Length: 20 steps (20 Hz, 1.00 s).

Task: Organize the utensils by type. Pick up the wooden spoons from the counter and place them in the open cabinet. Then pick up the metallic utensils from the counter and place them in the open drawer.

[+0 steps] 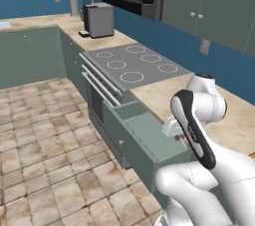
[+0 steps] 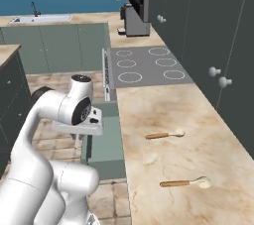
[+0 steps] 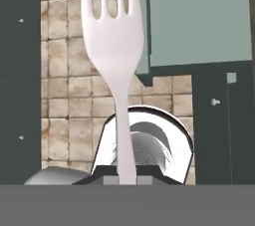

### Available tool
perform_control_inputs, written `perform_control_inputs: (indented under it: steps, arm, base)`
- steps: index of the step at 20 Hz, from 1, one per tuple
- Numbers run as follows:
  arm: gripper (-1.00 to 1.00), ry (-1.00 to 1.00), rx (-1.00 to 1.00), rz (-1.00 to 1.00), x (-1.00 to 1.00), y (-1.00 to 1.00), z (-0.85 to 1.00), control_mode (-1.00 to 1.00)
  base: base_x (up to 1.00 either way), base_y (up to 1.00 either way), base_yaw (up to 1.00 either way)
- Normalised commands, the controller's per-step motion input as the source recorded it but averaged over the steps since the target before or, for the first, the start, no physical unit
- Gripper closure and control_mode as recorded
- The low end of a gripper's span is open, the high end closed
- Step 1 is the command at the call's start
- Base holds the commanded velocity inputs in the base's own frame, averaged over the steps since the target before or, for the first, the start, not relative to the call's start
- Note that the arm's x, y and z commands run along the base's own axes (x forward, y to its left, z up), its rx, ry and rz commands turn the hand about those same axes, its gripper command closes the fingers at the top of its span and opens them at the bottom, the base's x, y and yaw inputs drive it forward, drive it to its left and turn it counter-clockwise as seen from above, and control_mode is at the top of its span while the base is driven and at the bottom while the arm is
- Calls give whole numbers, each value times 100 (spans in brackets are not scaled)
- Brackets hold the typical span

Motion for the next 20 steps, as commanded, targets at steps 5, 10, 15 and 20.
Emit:
perform_control_inputs:
  steps: [5,10,15,20]
  arm:
    - [100,0,0,4,49,0,-34,-100]
    - [100,0,0,5,44,2,-38,-100]
    - [100,0,0,3,40,8,-45,-100]
    - [100,1,0,1,41,7,-38,-100]
  base:
    - [0,0,0]
    - [0,0,0]
    - [0,0,0]
    - [0,0,0]
